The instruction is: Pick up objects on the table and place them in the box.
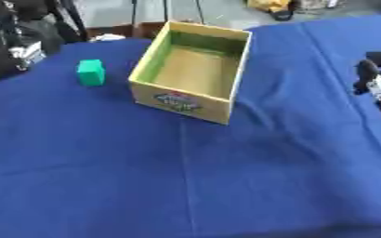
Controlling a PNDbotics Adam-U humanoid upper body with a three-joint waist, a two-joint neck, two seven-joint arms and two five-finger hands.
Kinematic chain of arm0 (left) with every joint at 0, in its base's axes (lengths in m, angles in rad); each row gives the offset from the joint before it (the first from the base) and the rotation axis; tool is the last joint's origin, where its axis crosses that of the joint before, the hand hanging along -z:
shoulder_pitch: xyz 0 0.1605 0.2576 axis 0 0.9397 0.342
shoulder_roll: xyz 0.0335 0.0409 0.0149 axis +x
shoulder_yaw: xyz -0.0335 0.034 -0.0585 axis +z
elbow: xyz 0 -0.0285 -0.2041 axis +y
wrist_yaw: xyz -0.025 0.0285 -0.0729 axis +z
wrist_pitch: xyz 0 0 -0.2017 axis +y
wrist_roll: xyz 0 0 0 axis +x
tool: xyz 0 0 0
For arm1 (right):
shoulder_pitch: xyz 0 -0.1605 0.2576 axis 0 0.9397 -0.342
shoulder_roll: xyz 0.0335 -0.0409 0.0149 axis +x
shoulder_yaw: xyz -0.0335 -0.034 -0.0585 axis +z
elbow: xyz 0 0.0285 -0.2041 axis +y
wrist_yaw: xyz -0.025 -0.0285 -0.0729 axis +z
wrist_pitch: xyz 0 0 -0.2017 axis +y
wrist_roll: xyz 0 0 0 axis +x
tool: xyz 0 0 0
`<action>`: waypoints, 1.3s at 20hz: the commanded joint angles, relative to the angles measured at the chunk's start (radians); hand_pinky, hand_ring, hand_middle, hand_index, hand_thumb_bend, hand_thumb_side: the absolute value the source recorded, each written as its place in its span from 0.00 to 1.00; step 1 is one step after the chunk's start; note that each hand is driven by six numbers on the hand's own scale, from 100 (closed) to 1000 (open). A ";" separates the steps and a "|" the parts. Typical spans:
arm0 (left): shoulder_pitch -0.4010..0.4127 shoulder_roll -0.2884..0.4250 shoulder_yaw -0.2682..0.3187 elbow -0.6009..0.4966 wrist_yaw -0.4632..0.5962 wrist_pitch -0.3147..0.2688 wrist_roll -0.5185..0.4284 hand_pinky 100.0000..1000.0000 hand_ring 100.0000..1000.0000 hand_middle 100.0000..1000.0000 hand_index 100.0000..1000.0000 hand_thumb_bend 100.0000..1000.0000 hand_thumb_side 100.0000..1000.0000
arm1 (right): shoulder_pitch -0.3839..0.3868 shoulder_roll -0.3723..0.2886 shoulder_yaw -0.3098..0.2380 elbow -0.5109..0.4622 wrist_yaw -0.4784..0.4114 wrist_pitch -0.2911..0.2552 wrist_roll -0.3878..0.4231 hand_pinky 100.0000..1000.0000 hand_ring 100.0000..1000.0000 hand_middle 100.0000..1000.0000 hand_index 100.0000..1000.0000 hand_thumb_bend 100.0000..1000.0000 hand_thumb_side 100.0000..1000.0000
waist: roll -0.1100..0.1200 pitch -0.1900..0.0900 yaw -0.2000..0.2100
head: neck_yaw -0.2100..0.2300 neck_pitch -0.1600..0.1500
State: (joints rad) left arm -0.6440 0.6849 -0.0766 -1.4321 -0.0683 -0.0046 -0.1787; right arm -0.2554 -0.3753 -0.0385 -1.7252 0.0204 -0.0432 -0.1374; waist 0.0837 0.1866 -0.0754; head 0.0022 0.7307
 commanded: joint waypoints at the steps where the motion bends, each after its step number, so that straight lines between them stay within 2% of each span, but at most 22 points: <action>1: -0.061 0.121 -0.014 0.071 -0.053 0.045 -0.052 0.74 0.82 0.75 0.86 0.82 0.43 | -0.009 -0.031 0.005 -0.006 0.004 -0.003 0.010 0.42 0.44 0.56 0.72 0.56 0.57 | 0.000 -0.020 -0.011 | 0.014 0.008; 4: -0.110 0.178 -0.027 0.150 -0.102 0.078 -0.098 0.74 0.81 0.76 0.86 0.82 0.43 | -0.014 -0.032 0.013 -0.006 0.004 -0.003 0.019 0.42 0.44 0.56 0.72 0.56 0.57 | 0.005 -0.018 -0.037 | 0.031 0.005; 7: -0.158 0.169 -0.048 0.232 -0.152 0.110 -0.123 0.74 0.81 0.76 0.86 0.82 0.42 | -0.016 -0.035 0.019 -0.006 0.004 -0.004 0.027 0.42 0.44 0.56 0.72 0.56 0.57 | 0.011 -0.017 -0.057 | 0.039 0.003; 10: -0.205 0.147 -0.068 0.322 -0.207 0.110 -0.125 0.74 0.80 0.76 0.85 0.80 0.39 | -0.018 -0.039 0.025 -0.007 0.004 -0.005 0.034 0.42 0.44 0.56 0.72 0.56 0.57 | 0.018 -0.014 -0.078 | 0.049 0.000; 16: -0.270 0.104 -0.087 0.490 -0.311 0.067 -0.088 0.74 0.79 0.74 0.83 0.78 0.35 | -0.025 -0.039 0.037 -0.009 0.004 -0.005 0.050 0.42 0.44 0.56 0.72 0.55 0.56 | 0.031 -0.001 -0.118 | 0.070 -0.006; 26: -0.299 0.050 -0.087 0.732 -0.469 -0.046 0.043 0.74 0.80 0.75 0.84 0.74 0.33 | -0.032 -0.033 0.040 -0.011 0.004 -0.005 0.058 0.42 0.44 0.56 0.72 0.56 0.56 | 0.037 0.022 -0.149 | 0.082 -0.020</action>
State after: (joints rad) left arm -0.9206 0.7109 -0.1685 -0.7155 -0.5168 -0.0382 -0.1527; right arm -0.2733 -0.3897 0.0033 -1.7197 0.0209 -0.0470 -0.0825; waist 0.1258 0.2237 -0.2259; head 0.0803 0.7227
